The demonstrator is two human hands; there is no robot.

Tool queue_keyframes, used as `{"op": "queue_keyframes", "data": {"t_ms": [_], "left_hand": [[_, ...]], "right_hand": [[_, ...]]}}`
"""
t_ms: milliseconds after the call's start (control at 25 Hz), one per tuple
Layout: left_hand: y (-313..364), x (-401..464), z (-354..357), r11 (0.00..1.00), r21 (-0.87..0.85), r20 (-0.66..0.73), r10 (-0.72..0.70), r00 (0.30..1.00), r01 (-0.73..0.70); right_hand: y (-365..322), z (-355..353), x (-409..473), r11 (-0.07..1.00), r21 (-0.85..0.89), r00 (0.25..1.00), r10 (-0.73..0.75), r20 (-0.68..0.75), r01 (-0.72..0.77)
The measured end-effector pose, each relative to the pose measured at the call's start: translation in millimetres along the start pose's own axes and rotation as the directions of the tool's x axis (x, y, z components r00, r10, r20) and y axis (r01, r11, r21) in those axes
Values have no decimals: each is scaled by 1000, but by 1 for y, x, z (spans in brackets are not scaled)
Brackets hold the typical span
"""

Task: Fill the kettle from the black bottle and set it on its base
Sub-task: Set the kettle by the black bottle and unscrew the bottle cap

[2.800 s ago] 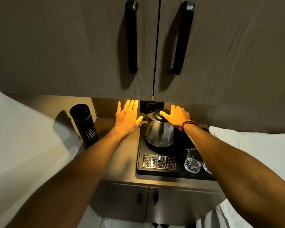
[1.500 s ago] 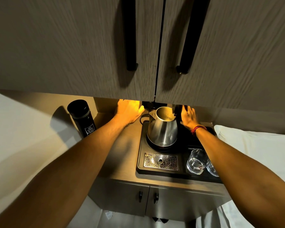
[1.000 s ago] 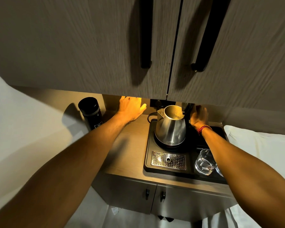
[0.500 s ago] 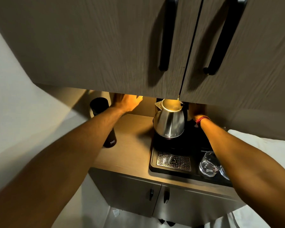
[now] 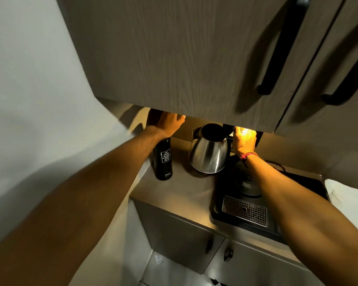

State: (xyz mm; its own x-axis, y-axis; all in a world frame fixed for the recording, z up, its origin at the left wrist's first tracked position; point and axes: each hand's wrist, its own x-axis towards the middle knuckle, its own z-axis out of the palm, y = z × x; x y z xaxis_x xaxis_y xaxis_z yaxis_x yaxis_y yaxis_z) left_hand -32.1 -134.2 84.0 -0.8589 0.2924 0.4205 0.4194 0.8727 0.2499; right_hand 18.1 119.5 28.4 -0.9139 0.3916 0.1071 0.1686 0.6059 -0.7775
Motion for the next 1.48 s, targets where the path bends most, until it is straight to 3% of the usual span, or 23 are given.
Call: {"op": "queue_keyframes", "data": {"t_ms": [80,280,440,640,960,1240,1480], "left_hand": [[-12,0,5,998,38,15,-58,998,58],[-39,1,23,983,95,41,-162,986,157],[-52,2,34,983,73,105,-174,979,166],[-59,-4,41,983,173,43,-76,996,67],[-62,-4,48,983,165,75,-88,993,75],[-66,-3,39,970,243,170,-55,984,12],[-71,0,11,984,169,427,-24,904,-54]], "right_hand": [[-4,19,8,994,14,994,-104,-33,104],[27,55,11,992,119,999,-47,-1,47],[37,73,12,995,84,999,-54,5,53],[35,85,13,998,41,998,-37,-43,38],[36,94,19,997,34,997,-73,-7,74],[39,80,19,908,-353,971,-179,157,224],[38,70,16,852,-482,956,-68,287,205]]}}
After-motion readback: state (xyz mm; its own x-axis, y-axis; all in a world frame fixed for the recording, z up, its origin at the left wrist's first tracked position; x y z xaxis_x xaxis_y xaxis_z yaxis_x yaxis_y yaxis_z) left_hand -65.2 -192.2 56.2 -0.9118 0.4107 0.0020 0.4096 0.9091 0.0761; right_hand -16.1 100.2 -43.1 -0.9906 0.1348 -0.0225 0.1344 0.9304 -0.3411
